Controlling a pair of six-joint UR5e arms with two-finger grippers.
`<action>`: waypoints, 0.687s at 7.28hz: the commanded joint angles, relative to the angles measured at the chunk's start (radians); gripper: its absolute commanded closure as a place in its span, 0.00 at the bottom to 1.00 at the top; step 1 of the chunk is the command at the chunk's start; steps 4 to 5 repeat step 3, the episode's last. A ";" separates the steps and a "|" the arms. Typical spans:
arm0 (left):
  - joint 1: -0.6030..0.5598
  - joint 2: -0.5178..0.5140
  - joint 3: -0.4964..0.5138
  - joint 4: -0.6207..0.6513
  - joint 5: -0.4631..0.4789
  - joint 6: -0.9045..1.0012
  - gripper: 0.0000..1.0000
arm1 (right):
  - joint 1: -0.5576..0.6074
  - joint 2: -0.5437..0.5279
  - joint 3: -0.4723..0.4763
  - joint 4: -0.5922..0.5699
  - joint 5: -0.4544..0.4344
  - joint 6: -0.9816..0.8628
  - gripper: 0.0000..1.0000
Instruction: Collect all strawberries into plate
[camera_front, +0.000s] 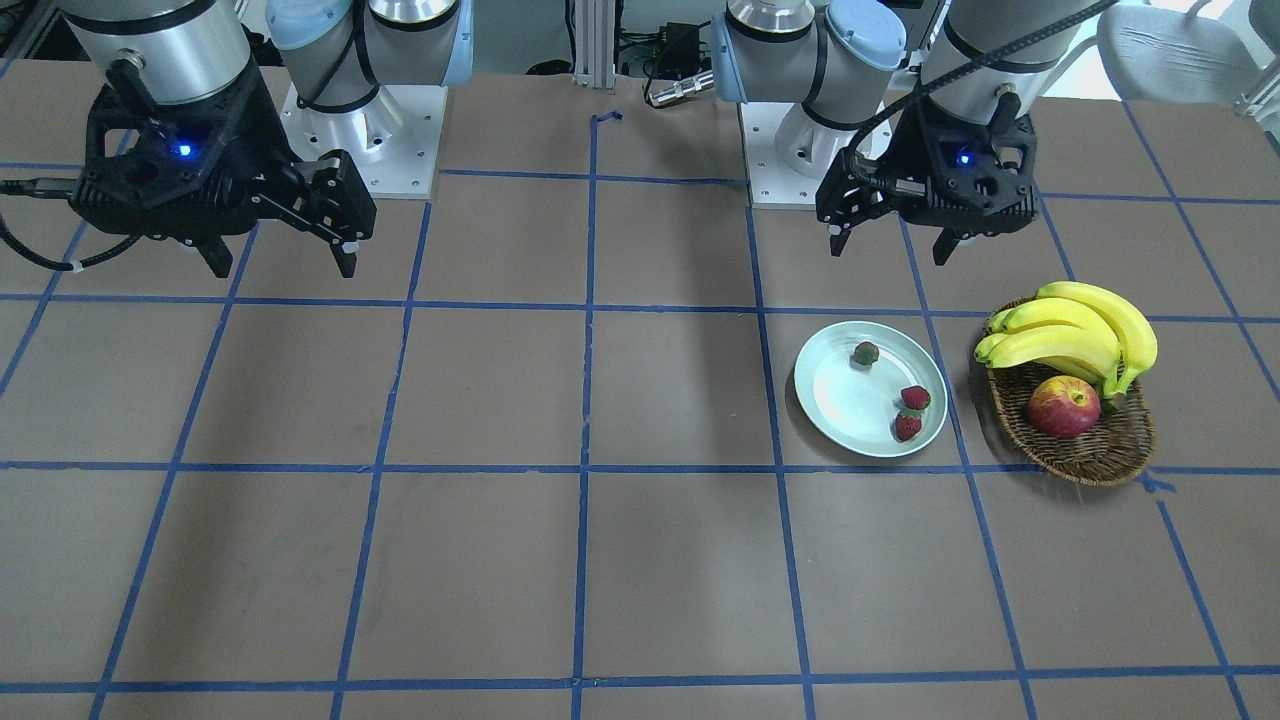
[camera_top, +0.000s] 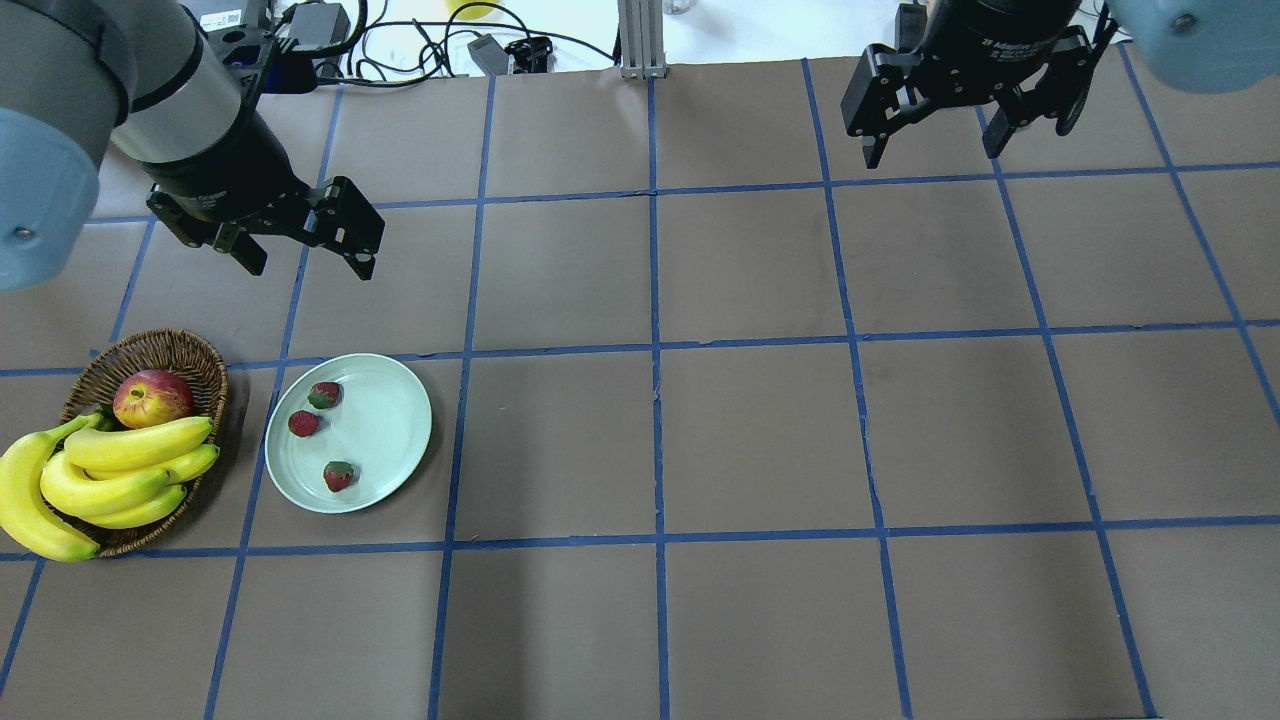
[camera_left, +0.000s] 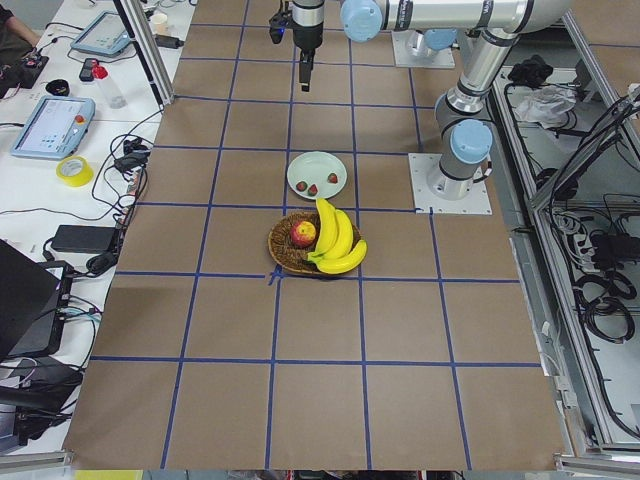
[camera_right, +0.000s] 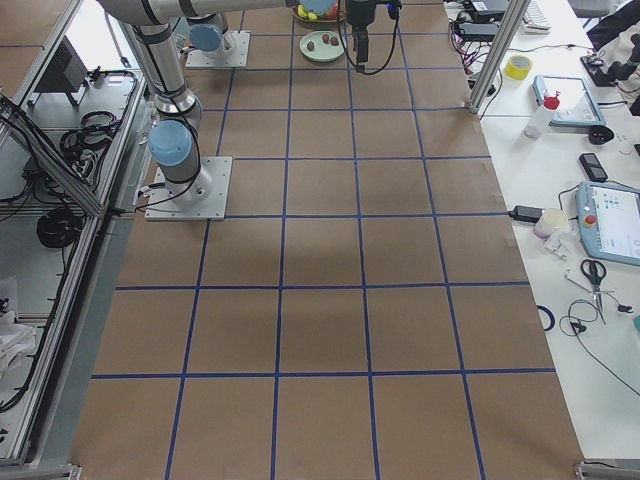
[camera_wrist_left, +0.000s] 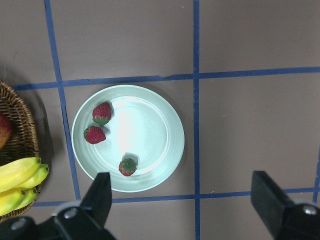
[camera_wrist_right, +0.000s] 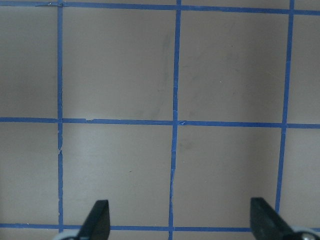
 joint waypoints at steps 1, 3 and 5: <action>-0.002 0.024 0.000 -0.020 -0.004 0.000 0.00 | 0.000 0.000 0.000 0.001 -0.002 0.000 0.00; -0.003 0.025 -0.001 -0.020 -0.007 0.000 0.00 | 0.000 0.000 0.000 0.002 -0.002 0.000 0.00; -0.003 0.025 -0.001 -0.020 -0.007 0.000 0.00 | 0.000 0.000 0.000 0.002 -0.002 0.000 0.00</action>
